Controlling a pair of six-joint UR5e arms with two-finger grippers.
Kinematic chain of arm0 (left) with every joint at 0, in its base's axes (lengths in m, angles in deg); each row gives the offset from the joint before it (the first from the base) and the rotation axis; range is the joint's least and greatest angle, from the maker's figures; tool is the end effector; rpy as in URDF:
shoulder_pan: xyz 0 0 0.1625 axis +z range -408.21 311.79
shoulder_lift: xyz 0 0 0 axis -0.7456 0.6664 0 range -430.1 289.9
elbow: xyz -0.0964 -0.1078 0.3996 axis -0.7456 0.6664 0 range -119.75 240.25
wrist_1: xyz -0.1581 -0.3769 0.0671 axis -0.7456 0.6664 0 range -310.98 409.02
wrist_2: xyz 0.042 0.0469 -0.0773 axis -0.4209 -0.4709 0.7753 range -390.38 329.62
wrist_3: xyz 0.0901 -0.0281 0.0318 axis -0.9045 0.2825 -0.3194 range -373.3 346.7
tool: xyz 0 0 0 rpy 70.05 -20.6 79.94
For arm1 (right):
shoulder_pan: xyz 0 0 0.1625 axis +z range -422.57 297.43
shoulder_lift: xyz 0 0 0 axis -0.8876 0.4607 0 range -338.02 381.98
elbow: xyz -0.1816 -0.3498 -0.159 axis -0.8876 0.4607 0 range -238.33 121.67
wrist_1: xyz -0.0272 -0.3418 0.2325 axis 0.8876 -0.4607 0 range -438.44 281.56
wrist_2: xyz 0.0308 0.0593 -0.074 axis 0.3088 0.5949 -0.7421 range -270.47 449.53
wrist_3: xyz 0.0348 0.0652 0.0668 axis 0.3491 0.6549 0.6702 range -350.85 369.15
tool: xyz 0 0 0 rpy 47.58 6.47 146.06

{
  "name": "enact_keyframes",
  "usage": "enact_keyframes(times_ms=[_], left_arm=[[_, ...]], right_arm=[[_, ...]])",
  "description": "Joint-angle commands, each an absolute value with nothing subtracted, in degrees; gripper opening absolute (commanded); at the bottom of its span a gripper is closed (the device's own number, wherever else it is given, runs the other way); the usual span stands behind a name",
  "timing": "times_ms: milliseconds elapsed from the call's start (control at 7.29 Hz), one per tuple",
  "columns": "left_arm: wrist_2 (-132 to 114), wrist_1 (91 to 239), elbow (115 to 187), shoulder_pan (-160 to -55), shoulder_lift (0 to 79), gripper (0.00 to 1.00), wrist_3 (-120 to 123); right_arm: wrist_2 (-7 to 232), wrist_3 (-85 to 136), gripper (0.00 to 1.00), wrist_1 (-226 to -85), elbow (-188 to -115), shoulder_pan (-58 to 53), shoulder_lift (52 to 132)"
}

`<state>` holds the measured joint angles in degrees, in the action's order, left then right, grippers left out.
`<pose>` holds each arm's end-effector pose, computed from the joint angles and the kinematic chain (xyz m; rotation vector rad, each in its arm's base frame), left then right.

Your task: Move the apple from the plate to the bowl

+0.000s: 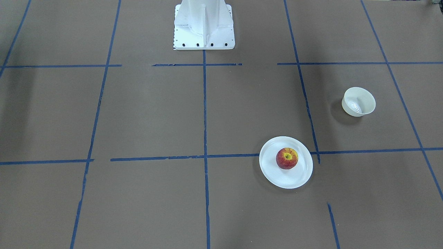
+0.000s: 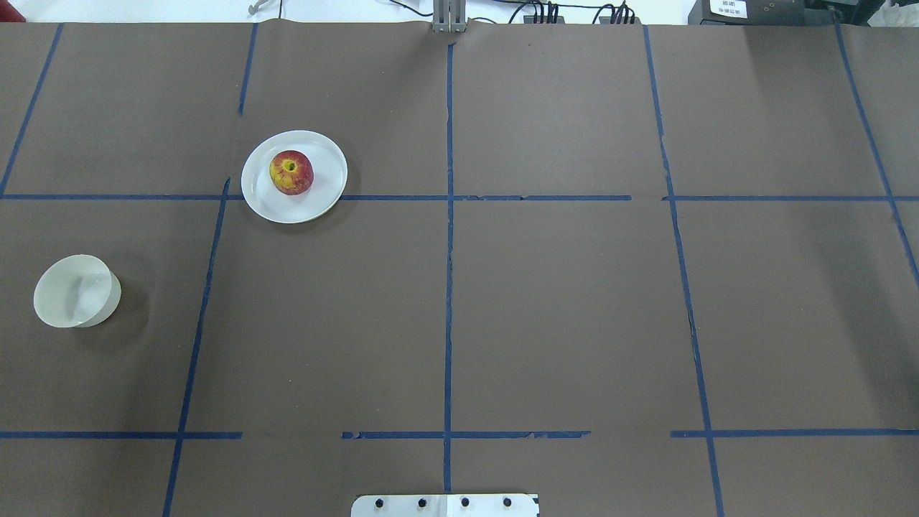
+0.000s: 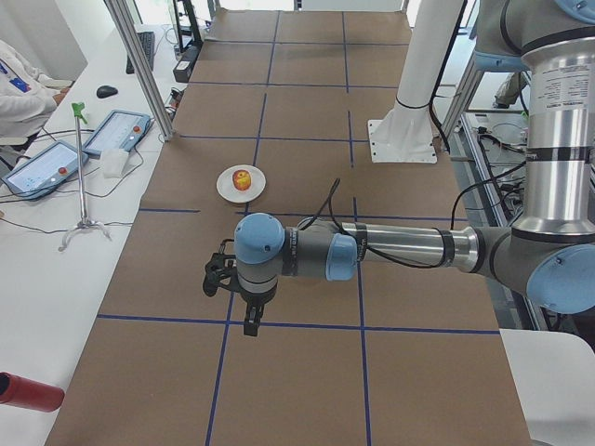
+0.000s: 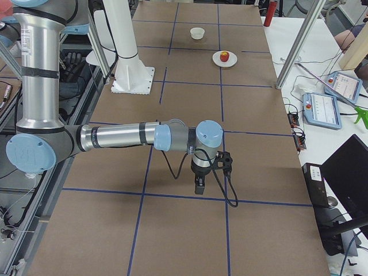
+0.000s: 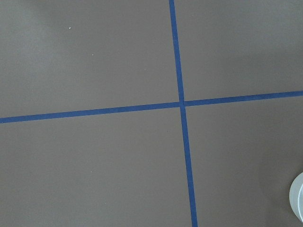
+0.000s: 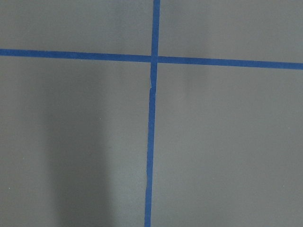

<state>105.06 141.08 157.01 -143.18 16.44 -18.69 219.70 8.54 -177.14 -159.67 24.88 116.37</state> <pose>-0.1030 -0.4645 0.6243 0.1599 0.7814 0.0440 0.0487 -0.4567 0.6179 -0.0411 -0.7005 -0.0422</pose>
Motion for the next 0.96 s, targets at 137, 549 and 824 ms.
enact_keyframes(times_ms=[137,549,824], left_arm=[[105.2,141.0,157.2,-142.5,16.6,1.00,-18.5],[105.0,144.2,156.8,-124.3,25.6,1.00,6.2],[104.5,144.2,156.8,-114.6,35.1,1.00,22.2]], right_arm=[[219.7,8.5,1.00,-177.1,-159.7,24.9,116.4],[219.7,8.5,1.00,-177.1,-159.7,24.9,116.4],[219.7,8.5,1.00,-177.1,-159.7,24.9,116.4]])
